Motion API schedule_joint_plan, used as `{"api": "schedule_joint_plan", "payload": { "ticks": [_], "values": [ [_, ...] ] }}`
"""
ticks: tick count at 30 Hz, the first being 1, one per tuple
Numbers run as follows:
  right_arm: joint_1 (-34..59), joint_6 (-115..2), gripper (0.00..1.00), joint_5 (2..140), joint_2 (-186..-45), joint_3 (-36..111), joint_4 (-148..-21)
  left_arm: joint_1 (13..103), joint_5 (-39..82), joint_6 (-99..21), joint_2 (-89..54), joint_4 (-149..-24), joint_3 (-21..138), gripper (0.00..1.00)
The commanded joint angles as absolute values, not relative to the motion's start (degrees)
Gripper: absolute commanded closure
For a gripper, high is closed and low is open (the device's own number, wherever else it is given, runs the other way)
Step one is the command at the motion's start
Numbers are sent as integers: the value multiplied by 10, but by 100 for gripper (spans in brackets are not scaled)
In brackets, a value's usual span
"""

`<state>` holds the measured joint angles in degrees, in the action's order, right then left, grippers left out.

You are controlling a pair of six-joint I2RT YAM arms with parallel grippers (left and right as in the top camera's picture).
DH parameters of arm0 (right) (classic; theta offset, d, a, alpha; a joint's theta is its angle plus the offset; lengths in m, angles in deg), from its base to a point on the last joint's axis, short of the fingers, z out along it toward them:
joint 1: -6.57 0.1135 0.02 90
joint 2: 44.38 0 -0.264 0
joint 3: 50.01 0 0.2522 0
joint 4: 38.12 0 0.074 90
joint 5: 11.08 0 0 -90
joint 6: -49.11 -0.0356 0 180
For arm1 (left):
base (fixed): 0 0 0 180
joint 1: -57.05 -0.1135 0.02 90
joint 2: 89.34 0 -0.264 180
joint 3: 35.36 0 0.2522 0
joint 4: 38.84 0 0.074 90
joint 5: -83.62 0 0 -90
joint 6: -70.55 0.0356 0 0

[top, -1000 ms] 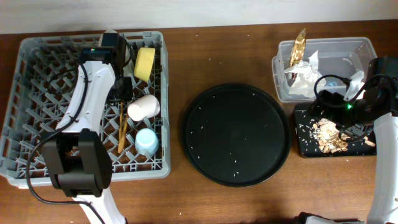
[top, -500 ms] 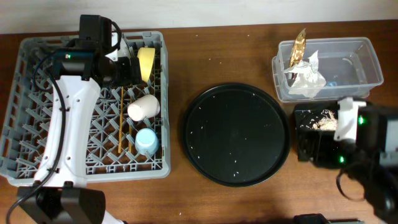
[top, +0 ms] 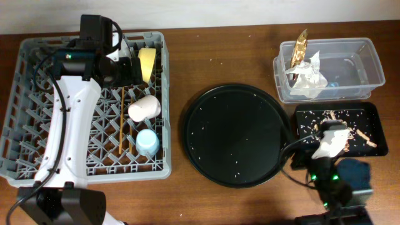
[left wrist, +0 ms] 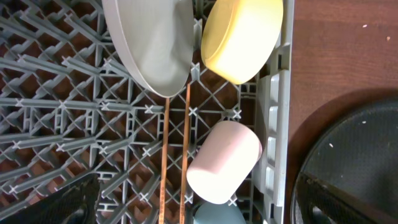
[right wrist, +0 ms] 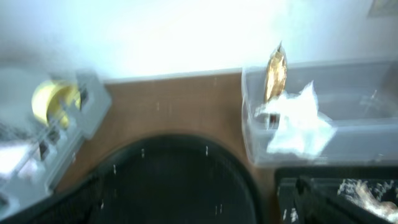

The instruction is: Sort waste into correct bins and load items into the dishwasher rack

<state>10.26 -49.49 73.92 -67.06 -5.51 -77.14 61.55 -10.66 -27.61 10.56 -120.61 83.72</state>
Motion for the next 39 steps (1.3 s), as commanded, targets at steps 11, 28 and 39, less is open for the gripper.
{"api": "schedule_joint_plan", "payload": {
  "ticks": [11,28,39],
  "values": [
    [107,-490,2,754,-446,-359,-561,615,-102,-271,105,-1207,840,0],
    [107,-491,1,751,-446,-359,-560,614,-66,-270,-95,-817,512,1],
    [107,-491,2,751,-446,-359,-560,560,-75,-223,-778,-462,-196,1]
  ]
}}
